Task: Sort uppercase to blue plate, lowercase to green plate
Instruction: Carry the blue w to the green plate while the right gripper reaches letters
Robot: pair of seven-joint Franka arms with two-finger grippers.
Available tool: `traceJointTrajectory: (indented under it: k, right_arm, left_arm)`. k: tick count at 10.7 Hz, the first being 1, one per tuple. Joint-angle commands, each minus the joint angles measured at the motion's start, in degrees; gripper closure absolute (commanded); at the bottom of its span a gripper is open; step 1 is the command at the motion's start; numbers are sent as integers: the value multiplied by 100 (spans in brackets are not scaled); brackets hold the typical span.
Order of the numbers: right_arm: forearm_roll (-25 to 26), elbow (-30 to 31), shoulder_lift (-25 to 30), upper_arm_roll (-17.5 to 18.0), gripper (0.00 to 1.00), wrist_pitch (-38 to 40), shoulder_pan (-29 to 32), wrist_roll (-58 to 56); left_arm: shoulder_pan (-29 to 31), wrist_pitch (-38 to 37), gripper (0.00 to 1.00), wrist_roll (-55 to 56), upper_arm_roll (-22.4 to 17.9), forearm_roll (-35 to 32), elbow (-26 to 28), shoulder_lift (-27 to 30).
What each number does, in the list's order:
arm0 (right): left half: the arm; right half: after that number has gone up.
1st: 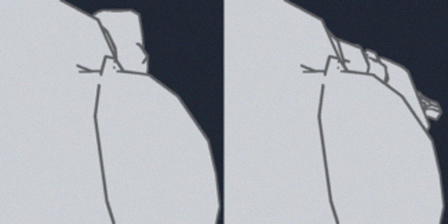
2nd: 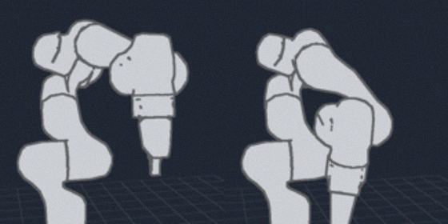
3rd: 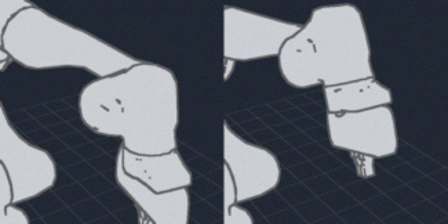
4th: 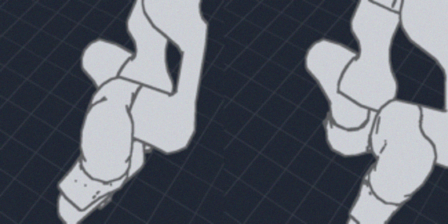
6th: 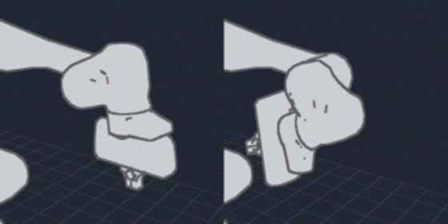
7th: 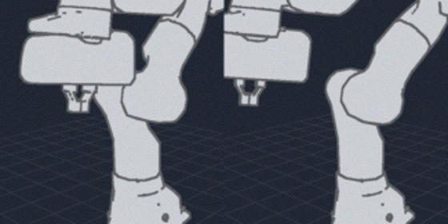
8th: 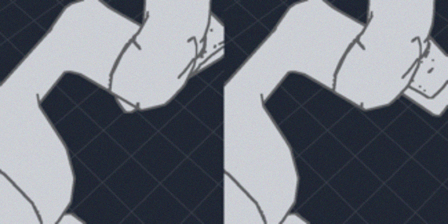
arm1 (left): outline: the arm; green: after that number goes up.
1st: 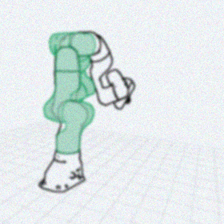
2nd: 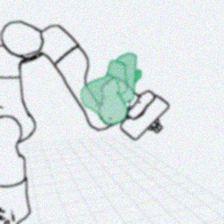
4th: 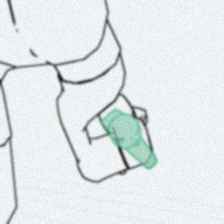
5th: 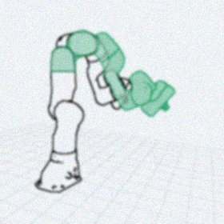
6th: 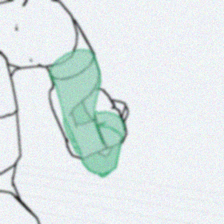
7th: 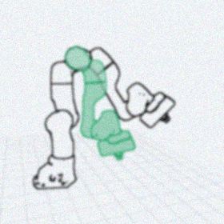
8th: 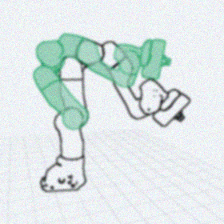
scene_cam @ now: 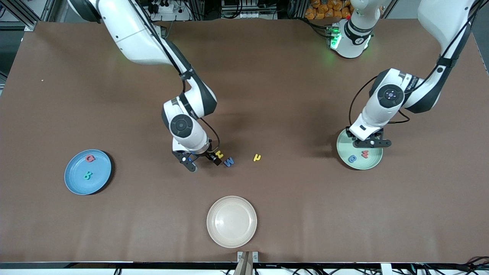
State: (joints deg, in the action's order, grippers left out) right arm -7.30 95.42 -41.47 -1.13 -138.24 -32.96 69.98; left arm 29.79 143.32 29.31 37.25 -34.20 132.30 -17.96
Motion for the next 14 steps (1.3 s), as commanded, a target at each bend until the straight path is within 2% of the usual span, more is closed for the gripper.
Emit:
traceJointTrajectory:
  k: [1, 3, 4, 9, 13, 14]
  right_arm:
    - [-96, -120, -133, -36, 0, -46, -105, 112]
    - [-96, -129, -168, -27, 0, -54, -105, 121]
    - [-96, -129, -177, -27, 0, -54, -105, 121]
    - [-96, -137, -212, -27, 0, -133, -184, 253]
    - [-96, -137, -256, -27, 0, -204, -202, 262]
    - [-27, -129, -257, -45, 42, -212, -298, 253]
  left_arm:
    - [159, 135, 89, -13, 98, -210, 103, 56]
    - [159, 135, 65, 57, 98, -210, 59, -5]
    - [159, 135, 61, 66, 98, -210, 59, -6]
    - [150, 126, 49, 66, 98, -201, -28, -6]
    - [80, 82, 50, 162, 116, -104, -116, -6]
    - [-7, 73, 50, 302, 124, -95, -178, -6]
